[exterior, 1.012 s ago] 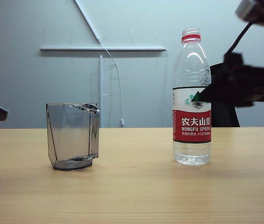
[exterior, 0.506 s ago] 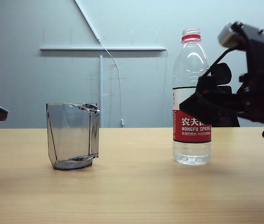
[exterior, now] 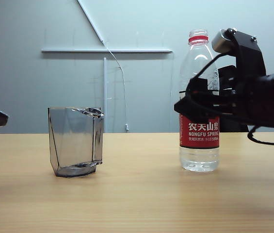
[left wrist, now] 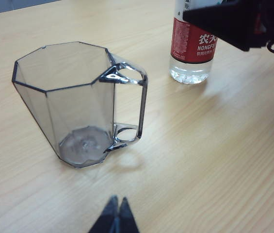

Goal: Pick up the mineral water bottle on the table and pour water into the mug until it's half full.

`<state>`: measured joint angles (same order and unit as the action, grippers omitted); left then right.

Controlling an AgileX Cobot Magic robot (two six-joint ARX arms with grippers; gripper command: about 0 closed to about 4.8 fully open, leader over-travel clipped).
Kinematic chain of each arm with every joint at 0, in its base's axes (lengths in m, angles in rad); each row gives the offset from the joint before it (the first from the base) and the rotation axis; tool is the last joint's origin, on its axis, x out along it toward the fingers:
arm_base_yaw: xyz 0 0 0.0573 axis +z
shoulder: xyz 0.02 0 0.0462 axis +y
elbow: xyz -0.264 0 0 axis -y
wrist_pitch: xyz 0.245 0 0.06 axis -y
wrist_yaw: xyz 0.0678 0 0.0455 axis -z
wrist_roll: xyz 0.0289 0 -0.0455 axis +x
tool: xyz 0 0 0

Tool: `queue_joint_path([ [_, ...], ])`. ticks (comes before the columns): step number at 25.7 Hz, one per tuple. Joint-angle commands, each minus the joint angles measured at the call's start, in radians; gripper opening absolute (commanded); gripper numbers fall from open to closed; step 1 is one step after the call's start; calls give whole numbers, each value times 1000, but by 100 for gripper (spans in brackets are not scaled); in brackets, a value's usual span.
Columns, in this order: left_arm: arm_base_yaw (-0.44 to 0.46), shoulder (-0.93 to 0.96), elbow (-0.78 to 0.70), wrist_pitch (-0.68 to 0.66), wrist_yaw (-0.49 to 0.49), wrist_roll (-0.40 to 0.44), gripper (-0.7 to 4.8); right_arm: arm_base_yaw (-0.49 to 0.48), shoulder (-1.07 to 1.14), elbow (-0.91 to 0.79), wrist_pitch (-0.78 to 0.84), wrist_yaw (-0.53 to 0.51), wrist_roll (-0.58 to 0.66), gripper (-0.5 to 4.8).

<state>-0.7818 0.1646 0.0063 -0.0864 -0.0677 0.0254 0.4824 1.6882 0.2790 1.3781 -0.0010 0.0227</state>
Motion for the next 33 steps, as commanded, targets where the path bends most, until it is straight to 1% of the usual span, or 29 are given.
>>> queue_joint_path([
  [1,0,1,3,13,1,-3,-2,0,-2,20,10,3,4,479],
  [7,0,1,3,13,1,-3,-2,0,7,31,-2,2,8,479],
  [9,0,0,3,13,1,-3,-2,0,10,32,-5,2,10,437],
  [10,0,0,3,13,1,-3,-2,0,10,32,-5,2,12,393],
  [12,0,-1,3,13,1,-3,-2,0,10,32,-5,2,12,337],
  [17,0,-7,3,13,1,-3,-2,0,10,32,-4,2,12,327],
  [18,0,-14,3,12,1,-3,-2,0,10,32,-4,2,12,288],
  [19,0,-23,3,13,1,-3,-2,0,10,32,-3,2,11,237],
  [24,3,-45,3,13,2,-3,-2,0,2,32,23,2,8,238],
  [26,5,-48,3,13,1,-3,-2,1,-29,32,11,1,-30,238],
  [28,7,-49,3,13,1,-3,-2,2,-95,46,-62,-1,-124,237],
  [30,27,-49,3,13,3,-3,-2,2,-190,86,-227,-1,-208,237],
  [31,46,-50,3,13,2,-3,-2,2,-239,120,-340,-2,-253,237],
  [33,66,-50,3,13,2,-3,-2,3,-287,171,-470,-27,-318,237],
])
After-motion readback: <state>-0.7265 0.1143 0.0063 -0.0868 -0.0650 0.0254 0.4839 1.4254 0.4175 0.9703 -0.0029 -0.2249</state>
